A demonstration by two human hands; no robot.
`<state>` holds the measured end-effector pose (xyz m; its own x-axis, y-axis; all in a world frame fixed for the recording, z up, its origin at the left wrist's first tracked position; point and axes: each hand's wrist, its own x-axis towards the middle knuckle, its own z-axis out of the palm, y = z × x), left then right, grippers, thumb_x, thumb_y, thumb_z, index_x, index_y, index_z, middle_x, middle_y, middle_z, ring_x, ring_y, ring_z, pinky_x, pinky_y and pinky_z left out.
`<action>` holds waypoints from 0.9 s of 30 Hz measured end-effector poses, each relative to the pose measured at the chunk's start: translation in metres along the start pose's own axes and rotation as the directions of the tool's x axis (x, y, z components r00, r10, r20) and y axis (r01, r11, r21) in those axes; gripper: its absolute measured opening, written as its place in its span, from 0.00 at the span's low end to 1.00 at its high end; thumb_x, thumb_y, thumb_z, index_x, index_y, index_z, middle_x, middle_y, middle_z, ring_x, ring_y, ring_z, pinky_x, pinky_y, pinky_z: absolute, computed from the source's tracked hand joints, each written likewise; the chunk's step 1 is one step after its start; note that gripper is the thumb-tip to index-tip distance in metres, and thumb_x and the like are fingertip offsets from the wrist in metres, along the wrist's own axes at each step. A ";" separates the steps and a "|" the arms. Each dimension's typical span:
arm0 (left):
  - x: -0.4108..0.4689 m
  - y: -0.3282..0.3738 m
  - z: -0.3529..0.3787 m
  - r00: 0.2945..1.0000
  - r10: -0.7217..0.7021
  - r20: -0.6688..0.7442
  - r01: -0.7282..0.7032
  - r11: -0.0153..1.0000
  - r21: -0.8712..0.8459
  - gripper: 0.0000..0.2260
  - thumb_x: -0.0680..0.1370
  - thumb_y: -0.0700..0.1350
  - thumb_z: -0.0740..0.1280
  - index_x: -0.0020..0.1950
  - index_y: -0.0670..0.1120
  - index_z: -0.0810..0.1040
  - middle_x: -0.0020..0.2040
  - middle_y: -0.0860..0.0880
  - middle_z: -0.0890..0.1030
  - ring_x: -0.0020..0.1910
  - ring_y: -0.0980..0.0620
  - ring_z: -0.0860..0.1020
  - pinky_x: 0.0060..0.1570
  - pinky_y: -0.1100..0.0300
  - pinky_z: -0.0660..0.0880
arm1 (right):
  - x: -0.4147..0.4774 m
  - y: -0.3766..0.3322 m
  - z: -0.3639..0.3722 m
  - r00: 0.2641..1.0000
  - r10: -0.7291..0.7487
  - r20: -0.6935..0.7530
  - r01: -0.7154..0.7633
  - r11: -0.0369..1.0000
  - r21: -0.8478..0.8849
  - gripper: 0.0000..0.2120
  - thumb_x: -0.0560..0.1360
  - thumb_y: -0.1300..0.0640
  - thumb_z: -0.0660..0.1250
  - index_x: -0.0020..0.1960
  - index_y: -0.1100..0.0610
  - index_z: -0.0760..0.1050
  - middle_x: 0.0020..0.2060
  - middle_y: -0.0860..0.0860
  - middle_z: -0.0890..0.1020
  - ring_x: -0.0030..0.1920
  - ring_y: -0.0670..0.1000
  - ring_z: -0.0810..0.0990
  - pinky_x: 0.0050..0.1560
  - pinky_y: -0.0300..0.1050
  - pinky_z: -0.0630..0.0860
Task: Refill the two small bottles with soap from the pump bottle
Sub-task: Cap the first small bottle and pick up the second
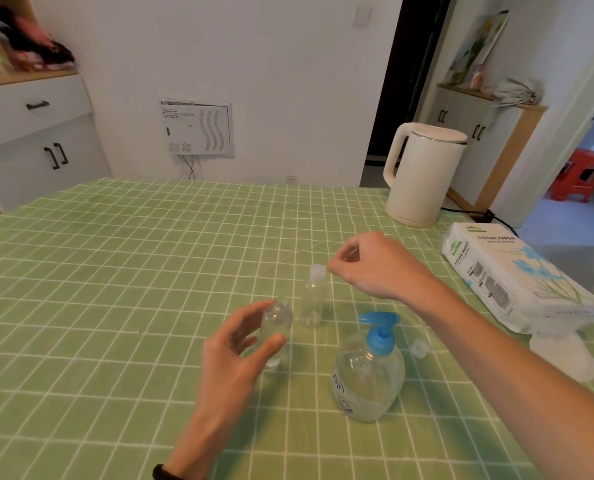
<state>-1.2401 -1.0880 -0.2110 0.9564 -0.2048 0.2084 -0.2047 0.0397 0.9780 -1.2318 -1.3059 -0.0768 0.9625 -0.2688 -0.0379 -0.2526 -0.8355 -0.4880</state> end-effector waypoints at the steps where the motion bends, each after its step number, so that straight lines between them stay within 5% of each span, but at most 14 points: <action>1: 0.002 -0.003 -0.006 1.000 -0.017 -0.009 0.017 1.000 -0.013 0.22 0.68 0.51 0.78 0.63 0.60 0.83 0.62 0.58 0.87 0.63 0.56 0.84 0.66 0.51 0.77 | 0.004 -0.004 0.001 1.000 -0.011 0.023 0.012 0.999 -0.033 0.11 0.80 0.47 0.72 0.59 0.51 0.82 0.49 0.50 0.89 0.53 0.54 0.88 0.54 0.51 0.83; 8: 0.020 -0.014 -0.037 0.993 -0.091 -0.075 0.088 0.995 -0.042 0.22 0.70 0.44 0.73 0.63 0.55 0.81 0.61 0.58 0.87 0.61 0.57 0.85 0.62 0.60 0.81 | 0.024 -0.015 0.014 0.986 -0.075 0.151 0.106 0.972 -0.209 0.23 0.78 0.49 0.76 0.71 0.47 0.78 0.57 0.51 0.85 0.55 0.52 0.83 0.58 0.53 0.80; 12: 0.026 -0.017 -0.047 0.990 -0.109 -0.088 0.105 0.993 -0.047 0.20 0.75 0.39 0.73 0.64 0.56 0.81 0.62 0.57 0.87 0.61 0.57 0.85 0.65 0.56 0.77 | 0.029 -0.013 0.024 0.984 -0.091 0.153 0.129 0.957 -0.261 0.15 0.77 0.53 0.75 0.64 0.49 0.83 0.49 0.49 0.87 0.48 0.52 0.86 0.47 0.48 0.80; 15: 0.026 -0.018 -0.049 0.990 -0.115 -0.078 0.113 0.993 -0.039 0.21 0.73 0.44 0.73 0.66 0.56 0.81 0.63 0.58 0.86 0.63 0.58 0.84 0.66 0.55 0.76 | 0.030 -0.011 0.028 0.986 -0.116 0.122 0.146 0.949 -0.279 0.11 0.76 0.54 0.74 0.58 0.50 0.85 0.45 0.49 0.87 0.44 0.53 0.86 0.44 0.48 0.80; 22: 0.022 -0.014 -0.053 0.990 -0.124 -0.060 0.123 0.992 -0.013 0.27 0.67 0.51 0.77 0.67 0.60 0.80 0.65 0.61 0.84 0.65 0.61 0.82 0.70 0.54 0.75 | 0.021 -0.017 0.020 0.982 -0.155 0.108 0.179 0.948 -0.263 0.04 0.72 0.52 0.78 0.43 0.52 0.86 0.39 0.49 0.87 0.44 0.55 0.87 0.46 0.55 0.85; 27: 0.009 0.001 -0.052 0.991 0.035 -0.131 -0.013 0.986 0.167 0.32 0.71 0.51 0.77 0.74 0.60 0.73 0.73 0.63 0.76 0.72 0.62 0.75 0.77 0.49 0.70 | 0.002 -0.027 0.001 0.962 -0.239 0.129 0.257 0.956 -0.144 0.06 0.72 0.49 0.80 0.41 0.50 0.85 0.40 0.44 0.88 0.44 0.47 0.86 0.45 0.46 0.82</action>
<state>-1.2210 -1.0393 -0.2078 0.9677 -0.0733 0.2411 -0.2486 -0.1213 0.9610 -1.2231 -1.2833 -0.0650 0.9995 0.0026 -0.0322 -0.0088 -0.9366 -0.3503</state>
